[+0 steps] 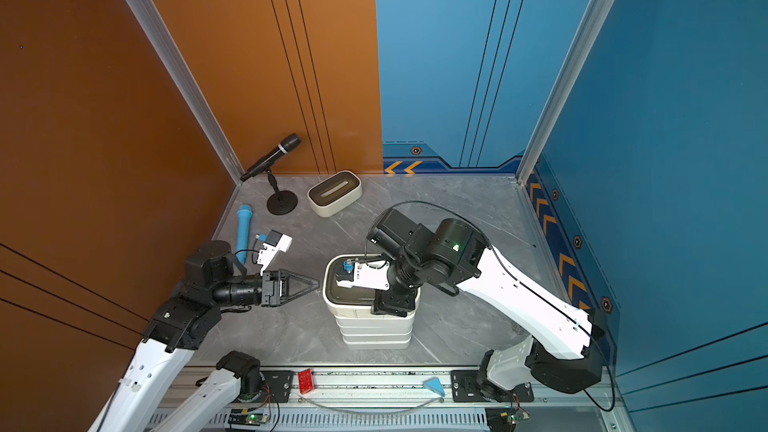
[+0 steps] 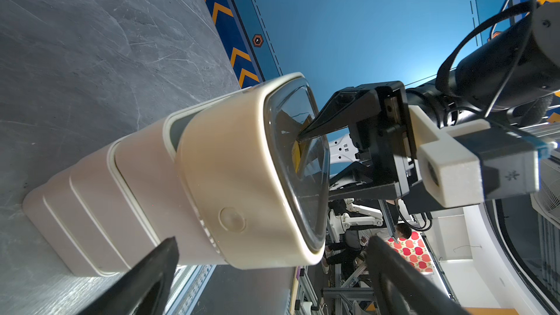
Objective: Stack the tissue boxes
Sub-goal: Place the tissue box at the tissue box.
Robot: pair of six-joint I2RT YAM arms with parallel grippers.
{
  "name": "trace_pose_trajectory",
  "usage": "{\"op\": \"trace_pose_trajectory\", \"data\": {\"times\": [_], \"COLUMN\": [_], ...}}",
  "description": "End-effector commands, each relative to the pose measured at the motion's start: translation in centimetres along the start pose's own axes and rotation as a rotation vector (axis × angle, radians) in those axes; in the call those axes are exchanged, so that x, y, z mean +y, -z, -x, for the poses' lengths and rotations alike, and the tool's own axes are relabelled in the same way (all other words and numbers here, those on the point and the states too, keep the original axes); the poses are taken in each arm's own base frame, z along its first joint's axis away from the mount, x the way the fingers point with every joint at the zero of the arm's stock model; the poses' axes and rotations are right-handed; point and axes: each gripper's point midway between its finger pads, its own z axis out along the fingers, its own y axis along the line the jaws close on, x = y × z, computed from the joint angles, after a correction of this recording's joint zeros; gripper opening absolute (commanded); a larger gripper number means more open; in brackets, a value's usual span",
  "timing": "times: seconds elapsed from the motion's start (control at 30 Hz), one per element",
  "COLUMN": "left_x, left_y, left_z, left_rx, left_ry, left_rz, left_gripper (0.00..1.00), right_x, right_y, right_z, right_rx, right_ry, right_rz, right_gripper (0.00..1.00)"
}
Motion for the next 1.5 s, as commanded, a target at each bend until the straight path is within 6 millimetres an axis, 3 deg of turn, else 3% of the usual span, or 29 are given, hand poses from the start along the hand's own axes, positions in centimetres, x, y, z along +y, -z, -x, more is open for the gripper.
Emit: {"op": "trace_pose_trajectory", "data": {"times": [0.0,0.5,1.07,1.2,1.47], "left_x": [-0.9,-1.2,-2.4,-2.2,-4.0], "left_y": [0.1,0.0,0.4,0.4,1.1], "left_z": [0.1,0.4,0.6,0.7,1.8], "left_rx": [0.003,0.016,0.048,0.062,0.042], "left_ry": [-0.046,-0.052,-0.100,-0.108,-0.155], "left_rz": [-0.013,-0.020,-0.004,0.012,0.020], "left_gripper": [0.98,0.98,0.98,0.98,0.98], "right_x": [0.0,0.2,0.0,-0.4,-0.8], "right_y": [1.2,1.7,3.7,4.0,6.0], "right_z": [0.6,0.4,1.1,1.5,3.6], "right_rx": [-0.036,-0.040,-0.107,-0.123,-0.250], "right_ry": [0.003,0.008,0.021,0.019,0.002], "right_rz": [-0.028,-0.037,-0.099,-0.117,-0.168], "right_gripper": [0.69,0.69,0.70,0.71,0.73]}}
